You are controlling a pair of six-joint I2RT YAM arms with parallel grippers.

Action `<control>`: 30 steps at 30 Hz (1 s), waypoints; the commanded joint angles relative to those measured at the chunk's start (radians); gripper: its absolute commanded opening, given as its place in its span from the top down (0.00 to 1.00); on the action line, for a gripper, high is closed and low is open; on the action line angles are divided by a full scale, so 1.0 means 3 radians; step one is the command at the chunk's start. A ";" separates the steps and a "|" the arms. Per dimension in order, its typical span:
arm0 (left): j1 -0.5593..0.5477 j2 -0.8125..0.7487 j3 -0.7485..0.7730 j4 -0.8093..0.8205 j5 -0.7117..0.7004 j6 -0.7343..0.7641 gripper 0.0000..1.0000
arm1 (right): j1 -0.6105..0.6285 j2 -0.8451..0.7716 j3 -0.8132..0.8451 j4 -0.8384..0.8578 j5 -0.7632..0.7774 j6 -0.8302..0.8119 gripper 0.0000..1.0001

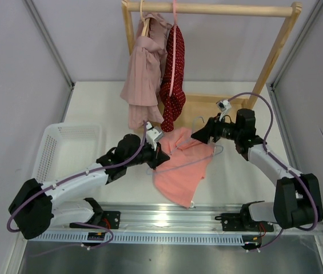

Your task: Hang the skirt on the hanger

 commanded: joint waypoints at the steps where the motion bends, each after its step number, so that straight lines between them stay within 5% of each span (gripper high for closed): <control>1: 0.0018 -0.0011 0.0019 0.0050 0.0259 0.0068 1.00 | 0.0093 0.0118 0.0069 0.0446 -0.0477 -0.0061 0.27; 10: 0.0012 0.0111 0.0065 0.0142 0.0279 0.0048 1.00 | 0.0578 0.0502 0.0284 0.0328 -0.0273 -0.0301 0.28; 14: 0.0012 0.0198 0.0091 0.0204 0.0269 0.0002 1.00 | 0.0676 0.0466 0.0228 0.0236 -0.0078 -0.0332 0.37; 15: 0.0012 0.0204 0.0096 0.0199 0.0244 -0.0013 1.00 | 0.0682 0.0445 0.0212 0.0191 0.0003 -0.0343 0.58; 18: 0.0012 0.0199 0.0126 0.0138 0.0049 -0.0064 1.00 | 0.0697 0.0328 0.0146 0.0114 0.0192 -0.0368 0.91; 23: 0.0012 0.0112 0.0244 -0.0107 -0.0221 -0.0105 0.99 | 0.0712 0.0190 0.0069 0.0052 0.0464 -0.0394 1.00; 27: 0.0012 -0.0092 0.0397 -0.0368 -0.0569 -0.0141 0.55 | 0.0799 0.0077 0.0044 -0.0029 0.0831 -0.0389 1.00; 30: 0.0012 -0.0465 0.0413 -0.0405 -0.0651 -0.0172 0.44 | 0.0891 -0.0010 0.0074 -0.0162 0.1246 -0.0394 1.00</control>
